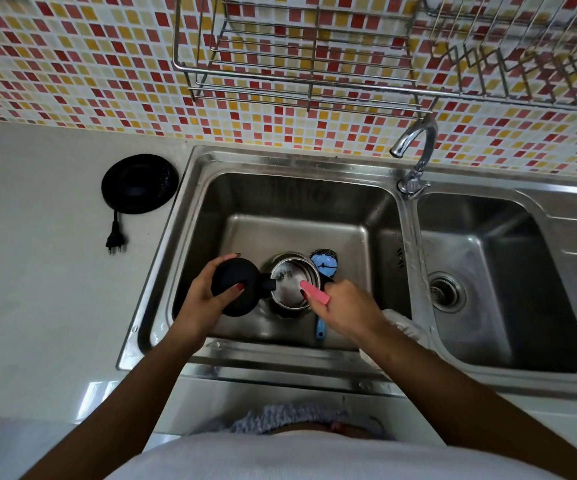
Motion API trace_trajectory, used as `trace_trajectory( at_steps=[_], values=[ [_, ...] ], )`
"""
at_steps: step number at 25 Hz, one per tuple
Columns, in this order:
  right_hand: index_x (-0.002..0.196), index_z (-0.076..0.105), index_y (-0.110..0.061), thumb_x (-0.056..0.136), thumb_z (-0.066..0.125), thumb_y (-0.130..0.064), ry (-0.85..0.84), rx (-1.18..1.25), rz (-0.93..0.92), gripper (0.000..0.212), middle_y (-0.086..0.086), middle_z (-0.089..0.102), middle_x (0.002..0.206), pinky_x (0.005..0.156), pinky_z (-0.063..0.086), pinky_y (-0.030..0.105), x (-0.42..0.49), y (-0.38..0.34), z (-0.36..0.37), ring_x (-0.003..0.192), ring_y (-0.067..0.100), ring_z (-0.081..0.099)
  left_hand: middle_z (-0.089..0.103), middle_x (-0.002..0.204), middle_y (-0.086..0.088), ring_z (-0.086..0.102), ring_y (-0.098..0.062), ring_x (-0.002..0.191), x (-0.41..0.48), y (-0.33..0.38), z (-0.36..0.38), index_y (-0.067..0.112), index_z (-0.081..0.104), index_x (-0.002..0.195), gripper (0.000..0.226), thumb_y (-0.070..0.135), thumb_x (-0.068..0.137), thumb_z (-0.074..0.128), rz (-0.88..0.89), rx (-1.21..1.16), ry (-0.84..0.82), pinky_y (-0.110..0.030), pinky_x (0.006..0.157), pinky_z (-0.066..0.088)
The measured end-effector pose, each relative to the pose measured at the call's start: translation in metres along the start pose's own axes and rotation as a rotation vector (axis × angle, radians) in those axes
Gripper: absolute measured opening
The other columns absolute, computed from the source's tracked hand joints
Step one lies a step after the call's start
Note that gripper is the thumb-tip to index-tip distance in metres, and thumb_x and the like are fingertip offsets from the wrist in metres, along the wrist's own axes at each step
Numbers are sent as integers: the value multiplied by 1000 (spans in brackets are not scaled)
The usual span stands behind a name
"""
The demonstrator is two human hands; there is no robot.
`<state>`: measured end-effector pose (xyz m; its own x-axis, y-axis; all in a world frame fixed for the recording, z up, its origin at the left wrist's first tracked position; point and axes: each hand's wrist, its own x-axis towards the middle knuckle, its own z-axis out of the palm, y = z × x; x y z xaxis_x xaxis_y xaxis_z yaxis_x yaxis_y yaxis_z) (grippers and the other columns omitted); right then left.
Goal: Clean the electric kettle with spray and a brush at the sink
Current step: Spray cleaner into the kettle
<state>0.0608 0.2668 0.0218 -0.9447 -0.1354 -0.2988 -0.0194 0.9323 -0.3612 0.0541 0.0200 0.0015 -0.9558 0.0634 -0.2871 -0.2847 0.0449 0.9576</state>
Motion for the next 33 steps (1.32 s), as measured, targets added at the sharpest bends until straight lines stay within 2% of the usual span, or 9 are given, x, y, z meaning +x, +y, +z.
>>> trace_trajectory(
  at_steps=[8, 12, 15, 17, 19, 21, 23, 28, 33],
  values=[
    [75, 60, -8, 94, 41, -52, -29, 35, 30, 51, 3, 51, 63, 45, 29, 23, -1, 1, 1, 53, 17, 48, 58, 128, -7, 53, -25, 121, -2, 2, -1, 37, 57, 117, 50, -3, 87, 64, 1, 18, -18, -41, 92, 53],
    [64, 59, -10, 89, 48, -57, -24, 248, 125, 55, 4, 51, 55, 48, 38, 28, -3, 8, 0, 46, 18, 46, 58, 128, -5, 54, -23, 121, -8, 1, -4, 28, 54, 127, 51, 0, 86, 65, 20, 97, -65, -44, 98, 51],
    [65, 63, -15, 89, 51, -52, -25, 475, 128, 47, 16, 58, 58, 48, 44, 31, -7, 10, -22, 44, 20, 50, 61, 125, -2, 57, -20, 119, -17, -1, -4, 27, 54, 128, 52, -2, 86, 65, 51, 153, -113, -40, 96, 53],
    [62, 65, -31, 91, 52, -45, -46, 570, 110, 35, 25, 64, 68, 45, 43, 29, -8, 9, -38, 43, 19, 51, 63, 124, 1, 59, -17, 118, -23, -2, -4, 26, 56, 127, 53, -5, 85, 65, 70, 169, -137, -35, 95, 54],
    [61, 65, -38, 92, 51, -44, -63, 528, 55, 34, 26, 65, 70, 46, 43, 29, -8, 8, -41, 37, 12, 48, 64, 122, 5, 60, -12, 117, -31, -3, -3, 23, 56, 127, 52, -8, 85, 64, 81, 167, -172, -30, 95, 53],
    [68, 67, -20, 90, 52, -49, -49, 418, 51, 40, 18, 59, 60, 50, 47, 36, -5, 8, -33, 37, 9, 46, 64, 125, 4, 60, -11, 118, -36, -3, -2, 20, 55, 129, 53, -9, 86, 62, 93, 175, -206, -27, 95, 52],
    [69, 64, -7, 87, 51, -57, -35, 304, 84, 54, 11, 56, 56, 52, 50, 39, -3, 11, -25, 44, 19, 52, 63, 127, 1, 59, -12, 120, -38, -3, -2, 17, 55, 130, 53, -10, 86, 62, 101, 175, -214, -25, 96, 51],
    [65, 61, -12, 85, 48, -60, -7, 259, 43, 54, 7, 58, 57, 50, 48, 38, -1, 23, -16, 47, 22, 53, 63, 127, 0, 59, -13, 120, -37, -2, -4, 15, 55, 130, 52, -12, 85, 61, 102, 172, -200, -27, 97, 51],
    [64, 61, -9, 87, 49, -56, 36, 239, 60, 54, 4, 55, 55, 47, 38, 29, -1, 24, -16, 46, 19, 47, 65, 124, 4, 59, -12, 119, -36, -1, -6, 16, 55, 130, 52, -12, 86, 61, 102, 180, -218, -27, 97, 51]
  ],
)
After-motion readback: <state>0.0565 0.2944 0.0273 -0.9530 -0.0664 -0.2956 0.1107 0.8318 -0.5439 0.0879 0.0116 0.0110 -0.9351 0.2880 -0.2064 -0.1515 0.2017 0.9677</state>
